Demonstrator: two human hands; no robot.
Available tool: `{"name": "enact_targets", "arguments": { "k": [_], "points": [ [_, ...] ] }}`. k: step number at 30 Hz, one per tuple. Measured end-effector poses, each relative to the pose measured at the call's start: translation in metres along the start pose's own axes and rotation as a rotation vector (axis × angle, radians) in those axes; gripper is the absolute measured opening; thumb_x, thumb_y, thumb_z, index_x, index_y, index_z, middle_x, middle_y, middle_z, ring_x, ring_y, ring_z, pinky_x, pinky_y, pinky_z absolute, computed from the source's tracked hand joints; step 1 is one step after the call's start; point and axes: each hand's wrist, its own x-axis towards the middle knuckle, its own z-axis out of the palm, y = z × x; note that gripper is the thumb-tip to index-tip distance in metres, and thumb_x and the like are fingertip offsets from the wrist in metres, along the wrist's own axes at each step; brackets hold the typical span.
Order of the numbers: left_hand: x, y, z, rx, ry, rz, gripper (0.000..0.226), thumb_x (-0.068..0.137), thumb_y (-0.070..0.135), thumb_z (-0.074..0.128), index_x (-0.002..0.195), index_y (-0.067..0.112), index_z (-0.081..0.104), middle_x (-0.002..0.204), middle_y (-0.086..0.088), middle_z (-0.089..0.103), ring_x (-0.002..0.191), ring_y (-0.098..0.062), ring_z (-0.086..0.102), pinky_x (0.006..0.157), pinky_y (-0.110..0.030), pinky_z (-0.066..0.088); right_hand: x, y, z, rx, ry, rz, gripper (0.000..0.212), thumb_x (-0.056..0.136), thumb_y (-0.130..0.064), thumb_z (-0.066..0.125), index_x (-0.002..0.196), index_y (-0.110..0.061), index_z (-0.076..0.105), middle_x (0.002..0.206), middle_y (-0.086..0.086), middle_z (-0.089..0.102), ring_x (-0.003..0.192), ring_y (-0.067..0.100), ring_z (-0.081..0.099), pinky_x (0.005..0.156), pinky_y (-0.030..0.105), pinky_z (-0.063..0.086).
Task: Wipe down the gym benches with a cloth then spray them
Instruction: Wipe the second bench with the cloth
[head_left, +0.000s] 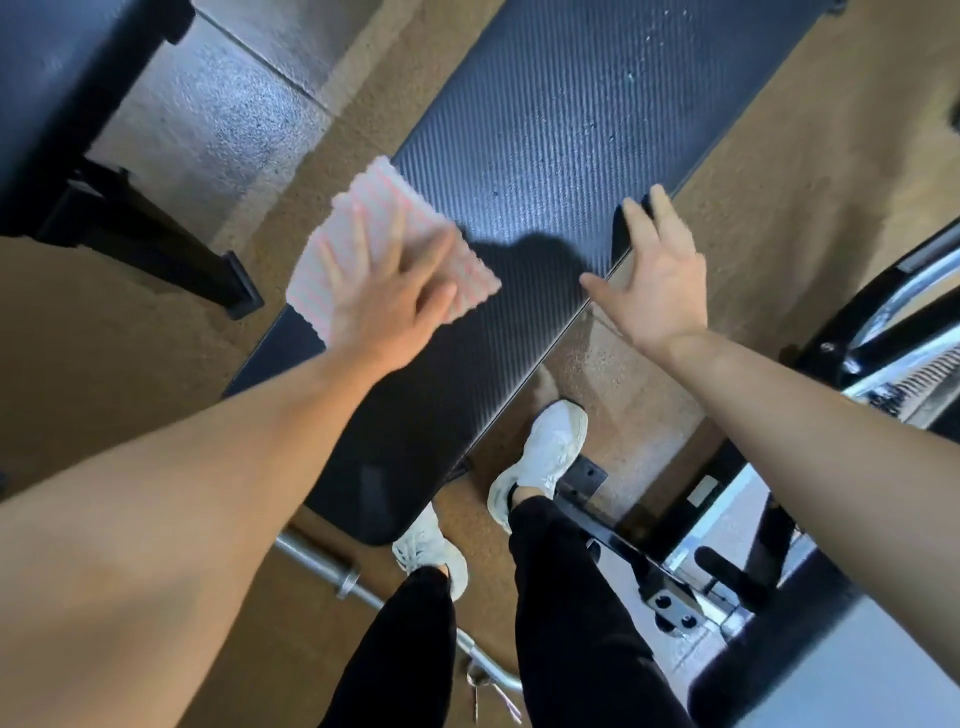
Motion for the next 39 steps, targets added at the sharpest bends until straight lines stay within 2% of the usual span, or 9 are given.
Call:
{"name": "enact_targets", "arguments": {
  "k": [3, 6, 16, 20, 24, 28, 32, 35, 39],
  "points": [
    [0.026, 0.012, -0.006, -0.002, 0.082, -0.187, 0.060, 0.101, 0.065, 0.015, 0.157, 0.050, 0.001, 0.171, -0.010, -0.009, 0.154, -0.050, -0.008, 0.111, -0.083, 0.003, 0.028, 0.015, -0.006, -0.105, 0.024, -0.030, 0.090, 0.090, -0.049, 0.070, 0.160, -0.012, 0.026, 0.170, 0.011, 0.015, 0.157, 0.032, 0.012, 0.123, 0.055, 0.022],
    [0.023, 0.031, -0.003, -0.033, 0.102, -0.177, 0.063, 0.103, 0.060, 0.018, 0.161, 0.039, 0.005, 0.172, -0.010, -0.004, 0.155, -0.047, -0.005, 0.115, -0.078, 0.004, 0.042, 0.028, -0.005, -0.184, -0.048, -0.071, 0.092, 0.090, -0.059, 0.064, 0.159, -0.012, 0.025, 0.170, 0.011, 0.015, 0.157, 0.034, 0.009, 0.124, 0.058, 0.017],
    [-0.006, 0.113, 0.034, 0.090, 0.073, 0.403, 0.071, 0.101, 0.065, 0.034, 0.163, 0.032, 0.021, 0.171, -0.007, 0.013, 0.155, -0.047, 0.007, 0.116, -0.076, 0.010, 0.051, 0.050, -0.027, -0.131, -0.186, -0.158, 0.081, 0.094, -0.055, 0.062, 0.160, -0.026, 0.026, 0.171, -0.001, 0.013, 0.158, 0.023, 0.007, 0.124, 0.054, 0.022],
    [0.008, 0.104, 0.020, 0.187, 0.017, 0.563, 0.065, 0.102, 0.064, 0.032, 0.161, 0.044, 0.014, 0.173, 0.000, 0.003, 0.157, -0.042, -0.004, 0.113, -0.078, 0.011, 0.055, 0.056, -0.042, 0.067, -0.179, -0.159, 0.059, 0.097, -0.040, 0.066, 0.151, -0.024, 0.048, 0.167, -0.003, 0.028, 0.156, 0.018, 0.019, 0.124, 0.052, 0.023],
    [0.053, 0.088, -0.008, 0.157, -0.003, 0.351, 0.063, 0.102, 0.066, 0.021, 0.161, 0.046, 0.007, 0.173, 0.000, -0.005, 0.156, -0.043, -0.007, 0.115, -0.078, 0.007, 0.066, 0.059, -0.055, 0.132, -0.066, -0.101, 0.056, 0.096, -0.039, 0.067, 0.147, -0.020, 0.053, 0.163, -0.001, 0.037, 0.151, 0.018, 0.034, 0.125, 0.047, 0.024],
    [0.107, 0.075, -0.032, 0.051, 0.034, 0.002, 0.062, 0.102, 0.067, 0.007, 0.159, 0.048, -0.007, 0.172, -0.002, -0.012, 0.156, -0.041, -0.013, 0.118, -0.075, 0.000, 0.087, 0.064, -0.057, -0.002, -0.049, -0.055, 0.082, 0.092, -0.045, 0.069, 0.158, -0.018, 0.029, 0.170, 0.008, 0.012, 0.158, 0.026, 0.008, 0.127, 0.048, 0.014],
    [0.132, 0.075, -0.038, 0.016, 0.056, -0.143, 0.063, 0.103, 0.066, 0.007, 0.157, 0.045, -0.017, 0.171, -0.005, -0.014, 0.156, -0.041, -0.014, 0.115, -0.078, 0.001, 0.099, 0.070, -0.051, -0.096, -0.134, -0.095, 0.092, 0.092, -0.052, 0.068, 0.161, -0.018, 0.018, 0.171, 0.009, 0.004, 0.158, 0.028, -0.001, 0.128, 0.047, 0.011],
    [0.129, 0.097, -0.036, 0.019, 0.052, -0.125, 0.067, 0.103, 0.063, 0.009, 0.160, 0.037, -0.014, 0.171, -0.008, -0.013, 0.156, -0.043, -0.011, 0.116, -0.077, 0.003, 0.104, 0.074, -0.055, -0.102, -0.172, -0.091, 0.095, 0.090, -0.058, 0.067, 0.162, -0.022, 0.018, 0.172, 0.007, 0.003, 0.159, 0.026, 0.000, 0.128, 0.048, 0.013],
    [0.112, 0.139, -0.024, 0.024, 0.033, 0.187, 0.070, 0.103, 0.068, 0.019, 0.163, 0.038, 0.000, 0.172, -0.003, -0.009, 0.157, -0.040, -0.010, 0.119, -0.073, -0.004, 0.109, 0.082, -0.060, -0.110, -0.222, -0.114, 0.093, 0.090, -0.057, 0.067, 0.162, -0.027, 0.017, 0.172, 0.002, 0.002, 0.159, 0.022, 0.002, 0.127, 0.051, 0.015]
  ]
}}
